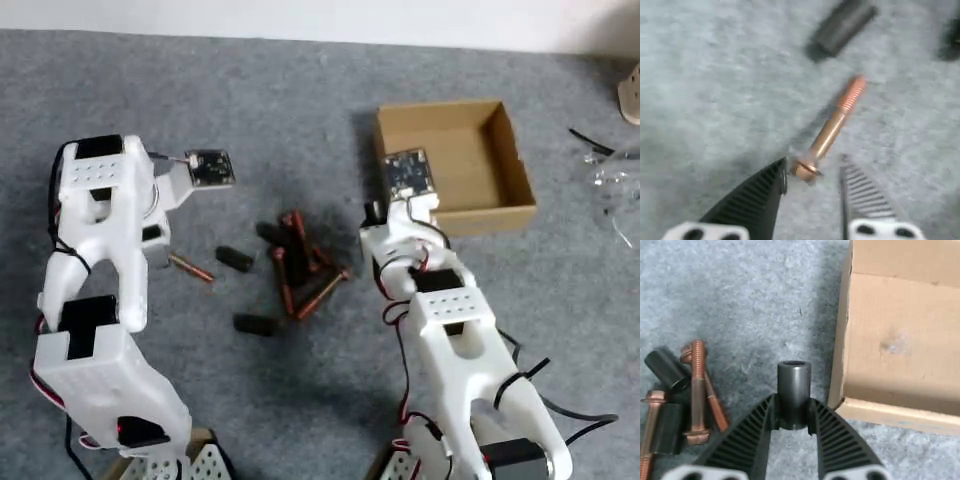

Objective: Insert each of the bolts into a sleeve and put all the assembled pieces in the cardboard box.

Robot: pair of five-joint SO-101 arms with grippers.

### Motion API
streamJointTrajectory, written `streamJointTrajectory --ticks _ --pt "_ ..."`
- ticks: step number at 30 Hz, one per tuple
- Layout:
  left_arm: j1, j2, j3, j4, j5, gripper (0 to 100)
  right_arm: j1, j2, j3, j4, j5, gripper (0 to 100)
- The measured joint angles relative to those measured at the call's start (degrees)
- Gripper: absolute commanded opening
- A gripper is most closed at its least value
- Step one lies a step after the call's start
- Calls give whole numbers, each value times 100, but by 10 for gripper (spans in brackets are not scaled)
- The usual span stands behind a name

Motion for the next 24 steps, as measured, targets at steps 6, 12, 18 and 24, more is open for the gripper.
streamJointTrajectory --ticks 6,12,18,24 --pt "360 0 0 -501 2163 200 0 0 0 0 0 4" --pt "299 0 0 -651 5310 203 0 0 0 0 0 4" --pt "-378 0 0 -686 10057 201 0 0 0 0 0 4" --pt "-413 -9 440 -703 11727 200 0 0 0 0 0 4"
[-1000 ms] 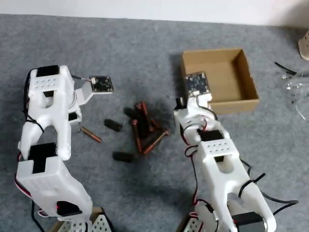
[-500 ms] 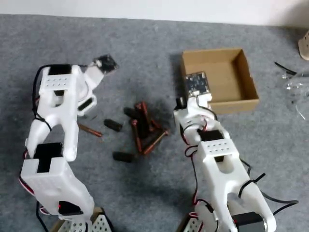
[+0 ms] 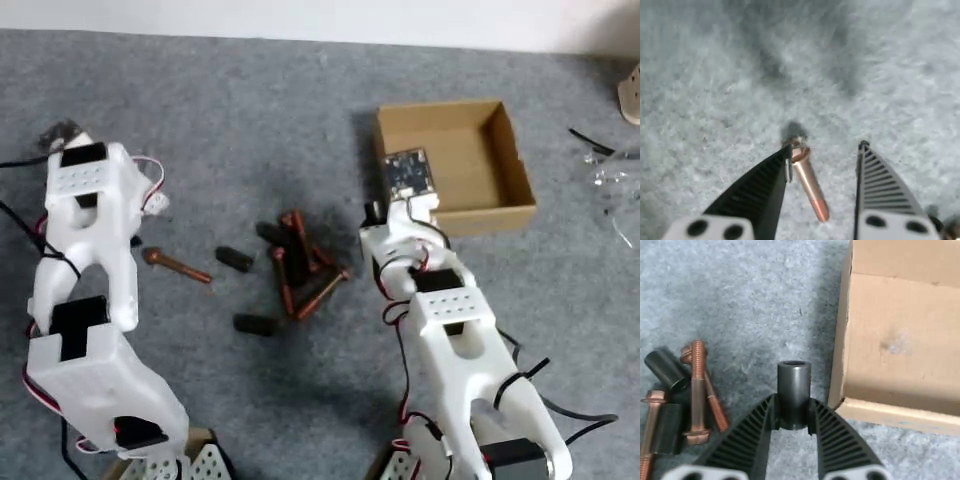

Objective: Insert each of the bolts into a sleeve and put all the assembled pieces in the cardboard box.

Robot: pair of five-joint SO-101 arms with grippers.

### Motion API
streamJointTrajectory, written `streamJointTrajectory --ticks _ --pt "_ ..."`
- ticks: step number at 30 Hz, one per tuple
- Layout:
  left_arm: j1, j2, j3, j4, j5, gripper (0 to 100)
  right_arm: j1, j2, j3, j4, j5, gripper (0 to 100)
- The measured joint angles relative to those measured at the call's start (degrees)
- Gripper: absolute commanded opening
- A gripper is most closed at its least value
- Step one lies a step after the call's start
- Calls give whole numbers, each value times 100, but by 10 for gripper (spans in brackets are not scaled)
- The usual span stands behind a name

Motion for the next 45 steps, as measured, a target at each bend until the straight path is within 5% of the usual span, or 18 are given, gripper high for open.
streamJointTrajectory --ticks 13,19,30,35,45 --pt "457 0 703 -18 993 200 0 0 0 0 0 4" --pt "659 -26 1354 -958 1732 200 0 0 0 0 0 4" --pt "536 -264 2013 -1767 1811 197 0 0 0 0 0 4" --pt "501 -264 2004 -1793 1820 2 0 0 0 0 0 4" --pt "448 -273 1943 -1952 1820 4 0 0 0 0 0 4"
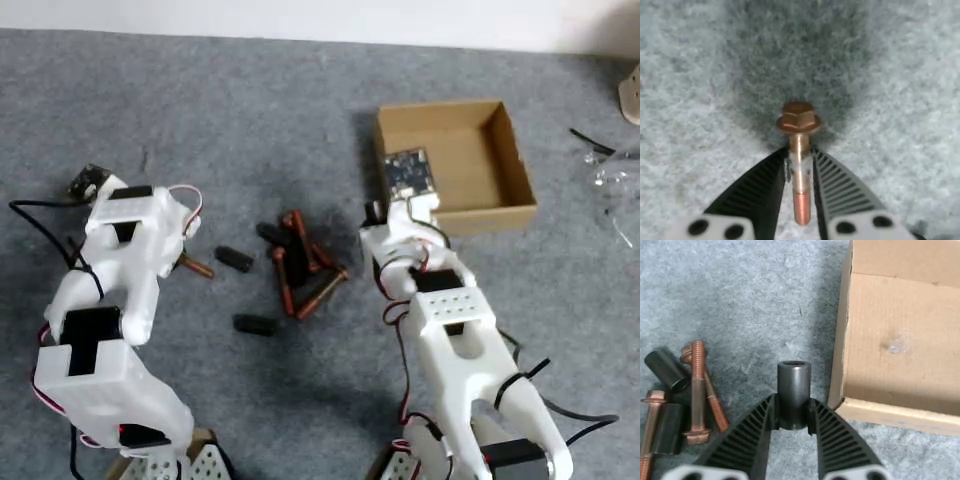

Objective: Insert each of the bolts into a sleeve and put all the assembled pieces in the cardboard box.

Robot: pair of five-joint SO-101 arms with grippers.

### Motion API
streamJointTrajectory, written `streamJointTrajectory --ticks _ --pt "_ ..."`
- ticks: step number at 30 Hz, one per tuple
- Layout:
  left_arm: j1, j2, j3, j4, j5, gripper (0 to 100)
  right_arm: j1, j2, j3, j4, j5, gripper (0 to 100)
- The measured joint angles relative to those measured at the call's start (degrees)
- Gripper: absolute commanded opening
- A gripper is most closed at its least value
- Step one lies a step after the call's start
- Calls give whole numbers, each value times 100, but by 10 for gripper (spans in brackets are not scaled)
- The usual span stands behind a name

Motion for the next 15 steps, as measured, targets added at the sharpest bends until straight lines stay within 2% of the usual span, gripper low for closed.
streamJointTrajectory --ticks 3,9,15 --pt "0 0 9 0 -62 4 0 -44 114 -9 0 4" --pt "255 -229 62 9 -686 4 0 -897 1046 -607 0 4" --pt "536 -1741 695 44 -1011 4 -53 -2171 1899 -888 0 4"
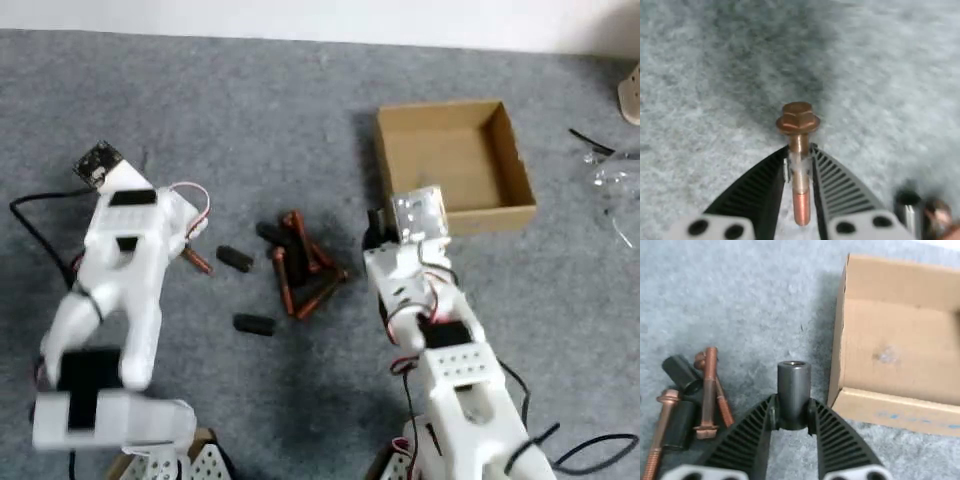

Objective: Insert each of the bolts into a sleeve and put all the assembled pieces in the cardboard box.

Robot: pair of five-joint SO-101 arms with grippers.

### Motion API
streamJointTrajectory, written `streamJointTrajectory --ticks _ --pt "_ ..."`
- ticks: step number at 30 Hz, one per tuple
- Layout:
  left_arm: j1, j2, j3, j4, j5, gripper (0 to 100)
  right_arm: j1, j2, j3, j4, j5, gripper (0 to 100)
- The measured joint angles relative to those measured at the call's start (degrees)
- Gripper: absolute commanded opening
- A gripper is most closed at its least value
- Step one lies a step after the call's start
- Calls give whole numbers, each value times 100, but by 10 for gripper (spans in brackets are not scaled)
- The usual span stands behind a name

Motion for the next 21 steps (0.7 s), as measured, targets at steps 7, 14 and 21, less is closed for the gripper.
streamJointTrajectory --ticks 7,14,21 --pt "466 -2620 1415 -88 -448 3 -185 -1037 554 -18 62 4" --pt "695 -4993 2884 -387 -967 3 -431 -1960 1020 -26 62 4" --pt "703 -7174 3851 -387 -1380 3 -888 -2866 1512 70 255 4"
